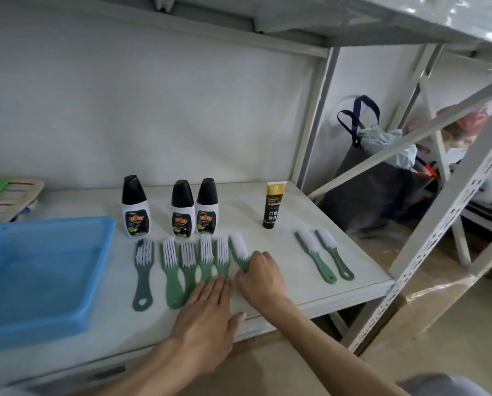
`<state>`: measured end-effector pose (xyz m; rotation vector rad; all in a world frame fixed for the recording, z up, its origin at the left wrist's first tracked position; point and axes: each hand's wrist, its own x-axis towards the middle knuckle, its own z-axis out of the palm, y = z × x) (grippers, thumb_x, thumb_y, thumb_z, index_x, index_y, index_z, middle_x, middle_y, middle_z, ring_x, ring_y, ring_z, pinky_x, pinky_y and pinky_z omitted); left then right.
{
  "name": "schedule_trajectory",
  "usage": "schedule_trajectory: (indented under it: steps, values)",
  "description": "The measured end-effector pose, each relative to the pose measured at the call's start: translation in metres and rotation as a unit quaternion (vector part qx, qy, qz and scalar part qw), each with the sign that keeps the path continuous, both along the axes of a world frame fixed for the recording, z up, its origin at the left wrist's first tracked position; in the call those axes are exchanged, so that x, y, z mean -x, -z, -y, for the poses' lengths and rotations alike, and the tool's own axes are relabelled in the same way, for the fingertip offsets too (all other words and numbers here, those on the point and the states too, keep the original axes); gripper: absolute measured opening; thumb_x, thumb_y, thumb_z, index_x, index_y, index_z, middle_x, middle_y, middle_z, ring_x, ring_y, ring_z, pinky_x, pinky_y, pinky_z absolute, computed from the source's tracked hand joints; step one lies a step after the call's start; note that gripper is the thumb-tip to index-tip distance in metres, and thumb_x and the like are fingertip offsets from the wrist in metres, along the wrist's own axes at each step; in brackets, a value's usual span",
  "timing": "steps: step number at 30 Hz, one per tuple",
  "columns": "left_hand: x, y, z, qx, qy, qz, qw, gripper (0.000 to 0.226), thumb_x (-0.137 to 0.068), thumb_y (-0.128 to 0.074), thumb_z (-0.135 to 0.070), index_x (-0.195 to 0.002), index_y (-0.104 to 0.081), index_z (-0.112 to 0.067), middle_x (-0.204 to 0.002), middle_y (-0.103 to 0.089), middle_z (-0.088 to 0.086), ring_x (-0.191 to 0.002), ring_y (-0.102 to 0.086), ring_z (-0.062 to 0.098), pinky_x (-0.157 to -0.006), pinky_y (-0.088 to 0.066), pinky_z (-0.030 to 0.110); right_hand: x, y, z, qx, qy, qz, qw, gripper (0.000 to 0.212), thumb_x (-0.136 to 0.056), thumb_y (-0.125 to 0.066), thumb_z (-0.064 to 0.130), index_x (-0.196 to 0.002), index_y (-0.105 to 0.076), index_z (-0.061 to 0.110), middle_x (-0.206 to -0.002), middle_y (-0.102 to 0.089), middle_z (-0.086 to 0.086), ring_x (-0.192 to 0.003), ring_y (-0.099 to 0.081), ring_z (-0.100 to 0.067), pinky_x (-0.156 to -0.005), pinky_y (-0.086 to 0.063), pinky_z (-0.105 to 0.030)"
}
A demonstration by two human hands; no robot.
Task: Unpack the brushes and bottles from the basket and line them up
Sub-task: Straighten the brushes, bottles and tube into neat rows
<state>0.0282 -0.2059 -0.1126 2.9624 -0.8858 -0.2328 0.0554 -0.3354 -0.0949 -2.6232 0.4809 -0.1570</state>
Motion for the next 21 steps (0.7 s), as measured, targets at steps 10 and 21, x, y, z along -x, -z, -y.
schedule_trajectory:
  steps: [10,21]
  values:
    - [-0.005,-0.004,0.013,0.069,-0.004,-0.011,0.998,0.072,-0.102,-0.015,-0.052,-0.156,0.007,-0.009,-0.164,0.012,0.008,-0.151,0.012,0.021,-0.122,0.008,0.034,0.013,-0.003,0.084,0.132,0.135,-0.014,0.982,0.03,-0.087,-0.048,0.014,-0.114,-0.055,0.005,-0.12,-0.055,-0.013,-0.111,-0.053,-0.031,-0.087,-0.045,-0.037]
    - [-0.004,0.006,0.004,0.034,-0.043,0.013,0.998,0.064,-0.101,-0.028,-0.019,-0.156,0.003,-0.006,-0.165,0.005,0.01,-0.152,0.005,0.02,-0.12,0.007,0.031,0.004,0.008,-0.019,0.023,-0.012,0.013,1.0,0.027,-0.09,-0.047,0.017,-0.112,-0.054,0.002,-0.12,-0.051,-0.014,-0.115,-0.047,-0.031,-0.087,-0.044,-0.037]
